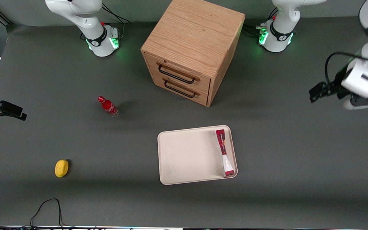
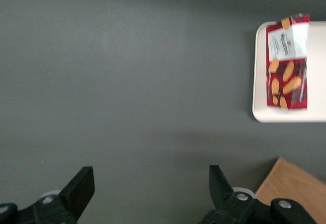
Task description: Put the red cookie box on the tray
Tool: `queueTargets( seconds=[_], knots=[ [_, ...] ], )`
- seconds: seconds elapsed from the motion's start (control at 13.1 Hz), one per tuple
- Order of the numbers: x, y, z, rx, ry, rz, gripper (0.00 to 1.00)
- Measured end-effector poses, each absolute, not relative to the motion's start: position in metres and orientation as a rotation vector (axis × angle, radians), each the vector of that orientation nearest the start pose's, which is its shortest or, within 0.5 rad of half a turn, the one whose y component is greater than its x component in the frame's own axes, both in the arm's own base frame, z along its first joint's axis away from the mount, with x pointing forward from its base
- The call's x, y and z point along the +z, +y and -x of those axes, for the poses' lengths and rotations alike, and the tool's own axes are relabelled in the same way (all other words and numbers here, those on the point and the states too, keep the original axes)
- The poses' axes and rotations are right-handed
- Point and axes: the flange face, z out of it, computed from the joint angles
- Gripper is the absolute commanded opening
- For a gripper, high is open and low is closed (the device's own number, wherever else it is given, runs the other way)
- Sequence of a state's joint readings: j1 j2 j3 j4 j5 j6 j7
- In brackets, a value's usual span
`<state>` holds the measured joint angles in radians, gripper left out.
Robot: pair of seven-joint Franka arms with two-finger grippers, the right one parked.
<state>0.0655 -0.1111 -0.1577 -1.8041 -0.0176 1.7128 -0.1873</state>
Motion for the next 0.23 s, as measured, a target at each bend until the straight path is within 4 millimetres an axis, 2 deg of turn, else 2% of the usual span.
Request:
queueTargets(
  seconds=[0.15, 0.23],
  knots=[
    [0.604, -0.054, -0.499, -0.018, -0.076, 3.136, 1.0],
    [0.61, -0.052, -0.492, -0.029, -0.039, 3.135, 1.0]
  ],
)
